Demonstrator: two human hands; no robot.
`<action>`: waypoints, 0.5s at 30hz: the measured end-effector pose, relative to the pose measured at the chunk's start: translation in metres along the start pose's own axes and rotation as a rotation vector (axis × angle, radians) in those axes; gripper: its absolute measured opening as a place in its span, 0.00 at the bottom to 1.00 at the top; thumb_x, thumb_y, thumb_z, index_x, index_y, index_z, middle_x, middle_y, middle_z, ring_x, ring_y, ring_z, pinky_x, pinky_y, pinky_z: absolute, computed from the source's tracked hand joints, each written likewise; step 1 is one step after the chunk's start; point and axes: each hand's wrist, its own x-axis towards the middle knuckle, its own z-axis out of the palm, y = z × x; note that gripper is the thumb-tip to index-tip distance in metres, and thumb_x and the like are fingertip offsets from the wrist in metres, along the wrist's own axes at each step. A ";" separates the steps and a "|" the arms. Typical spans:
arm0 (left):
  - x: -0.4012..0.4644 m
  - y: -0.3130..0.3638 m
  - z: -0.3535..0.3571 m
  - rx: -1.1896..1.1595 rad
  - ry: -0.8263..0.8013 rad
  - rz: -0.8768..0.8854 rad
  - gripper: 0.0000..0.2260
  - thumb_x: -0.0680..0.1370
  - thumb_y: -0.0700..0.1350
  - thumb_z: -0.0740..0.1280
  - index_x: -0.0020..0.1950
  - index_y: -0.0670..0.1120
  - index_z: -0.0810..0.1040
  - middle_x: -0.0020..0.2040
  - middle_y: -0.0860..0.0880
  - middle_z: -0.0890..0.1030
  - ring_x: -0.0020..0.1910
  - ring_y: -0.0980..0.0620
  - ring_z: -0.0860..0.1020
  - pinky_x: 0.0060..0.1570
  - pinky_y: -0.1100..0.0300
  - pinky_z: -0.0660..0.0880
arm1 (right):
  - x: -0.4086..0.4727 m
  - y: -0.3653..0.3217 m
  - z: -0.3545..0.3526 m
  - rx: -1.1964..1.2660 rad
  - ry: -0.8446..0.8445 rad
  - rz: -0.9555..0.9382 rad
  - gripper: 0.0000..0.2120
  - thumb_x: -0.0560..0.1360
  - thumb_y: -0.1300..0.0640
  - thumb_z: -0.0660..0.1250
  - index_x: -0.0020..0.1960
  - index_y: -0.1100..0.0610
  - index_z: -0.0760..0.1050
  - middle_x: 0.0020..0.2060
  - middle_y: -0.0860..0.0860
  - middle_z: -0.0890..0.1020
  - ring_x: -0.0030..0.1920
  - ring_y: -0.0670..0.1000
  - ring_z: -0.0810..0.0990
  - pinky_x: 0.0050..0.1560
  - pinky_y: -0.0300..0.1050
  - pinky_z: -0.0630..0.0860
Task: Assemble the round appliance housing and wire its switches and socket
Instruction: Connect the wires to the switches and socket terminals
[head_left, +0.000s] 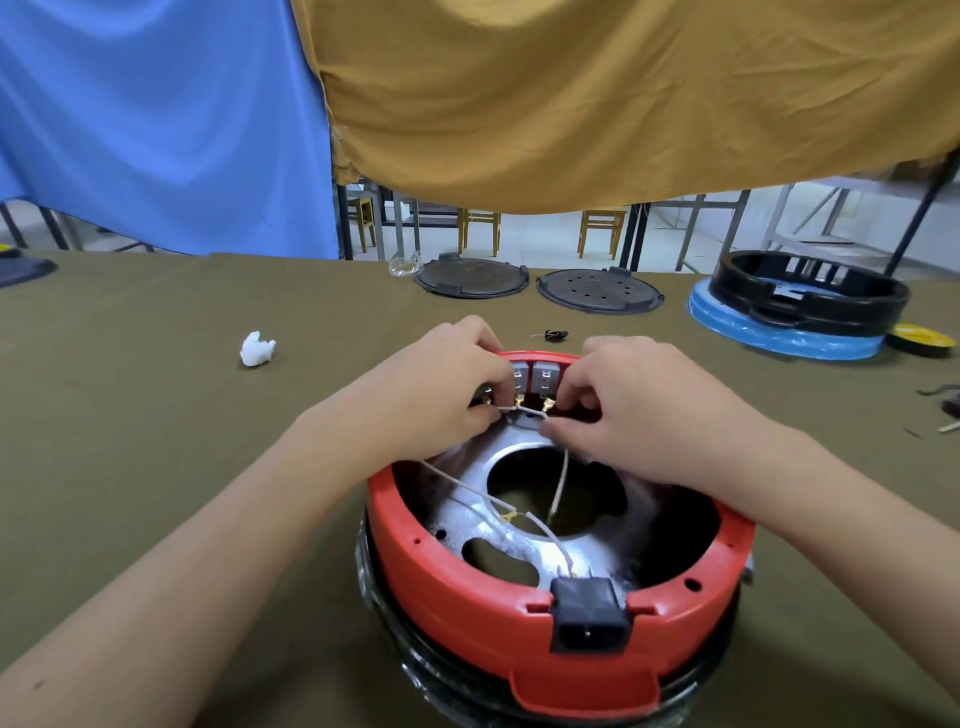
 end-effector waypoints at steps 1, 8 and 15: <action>0.000 0.000 0.000 -0.005 0.000 0.000 0.05 0.78 0.46 0.69 0.52 0.53 0.81 0.63 0.51 0.69 0.62 0.51 0.69 0.62 0.54 0.69 | 0.000 -0.001 0.000 0.004 -0.009 0.013 0.13 0.73 0.40 0.69 0.41 0.49 0.81 0.38 0.46 0.77 0.41 0.50 0.77 0.40 0.46 0.73; 0.002 -0.001 0.000 -0.022 -0.018 -0.012 0.03 0.77 0.47 0.69 0.49 0.54 0.81 0.62 0.53 0.70 0.60 0.53 0.70 0.59 0.58 0.69 | 0.000 -0.001 0.001 0.022 -0.083 -0.037 0.10 0.74 0.41 0.68 0.40 0.46 0.78 0.33 0.43 0.74 0.41 0.48 0.75 0.39 0.44 0.68; -0.001 0.001 -0.003 -0.151 0.059 -0.092 0.11 0.72 0.44 0.69 0.48 0.56 0.70 0.48 0.57 0.70 0.41 0.59 0.73 0.38 0.64 0.68 | 0.005 -0.001 0.001 0.106 -0.057 -0.030 0.13 0.74 0.43 0.70 0.35 0.49 0.78 0.34 0.46 0.79 0.37 0.45 0.75 0.34 0.39 0.68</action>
